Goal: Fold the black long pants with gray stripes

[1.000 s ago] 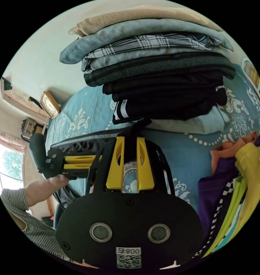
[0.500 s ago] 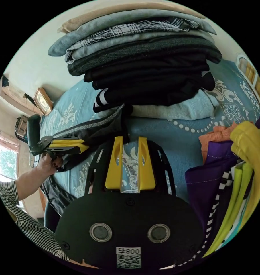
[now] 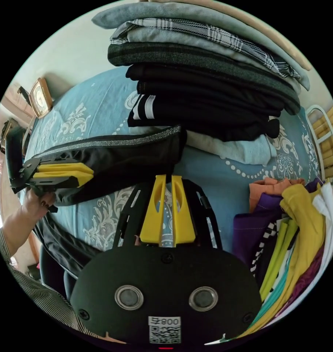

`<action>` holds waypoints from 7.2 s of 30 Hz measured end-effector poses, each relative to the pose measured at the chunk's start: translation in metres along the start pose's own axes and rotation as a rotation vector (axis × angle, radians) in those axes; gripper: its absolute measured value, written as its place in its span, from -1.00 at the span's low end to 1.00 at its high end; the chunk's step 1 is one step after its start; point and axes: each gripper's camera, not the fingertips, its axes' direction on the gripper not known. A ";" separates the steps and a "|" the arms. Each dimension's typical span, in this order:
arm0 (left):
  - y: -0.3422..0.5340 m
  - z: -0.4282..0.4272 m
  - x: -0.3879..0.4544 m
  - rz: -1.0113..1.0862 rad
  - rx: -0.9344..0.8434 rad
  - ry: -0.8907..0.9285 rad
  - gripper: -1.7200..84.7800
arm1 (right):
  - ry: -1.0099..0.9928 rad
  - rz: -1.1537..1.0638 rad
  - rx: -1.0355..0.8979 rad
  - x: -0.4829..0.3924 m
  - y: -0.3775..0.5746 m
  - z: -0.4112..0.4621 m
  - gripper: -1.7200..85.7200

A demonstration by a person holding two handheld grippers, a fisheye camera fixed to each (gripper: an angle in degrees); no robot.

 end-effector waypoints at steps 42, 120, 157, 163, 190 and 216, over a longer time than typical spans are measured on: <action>0.273 -0.181 0.083 -0.255 -0.043 -0.175 -0.80 | -0.179 0.128 -0.073 -0.060 0.258 -0.189 -0.78; 0.499 -0.310 0.225 -0.243 -0.215 -0.037 -0.92 | -0.282 0.320 -0.150 0.011 0.429 -0.191 -0.93; 0.945 -0.752 0.027 -1.217 0.552 -0.429 -0.85 | -0.159 -0.695 -0.187 -0.636 0.269 0.025 -0.96; 0.888 -0.792 -0.015 -0.994 0.487 -0.443 -0.80 | -0.308 -0.614 -0.280 -0.646 0.227 0.049 -0.96; 0.752 -0.834 -0.218 -0.992 0.481 -0.420 -0.87 | -0.258 -0.581 -0.046 -0.759 -0.070 0.175 -0.81; 0.649 -0.823 -0.163 -0.731 0.251 -0.714 -0.89 | -0.238 -0.609 0.069 -0.841 -0.071 0.209 -0.82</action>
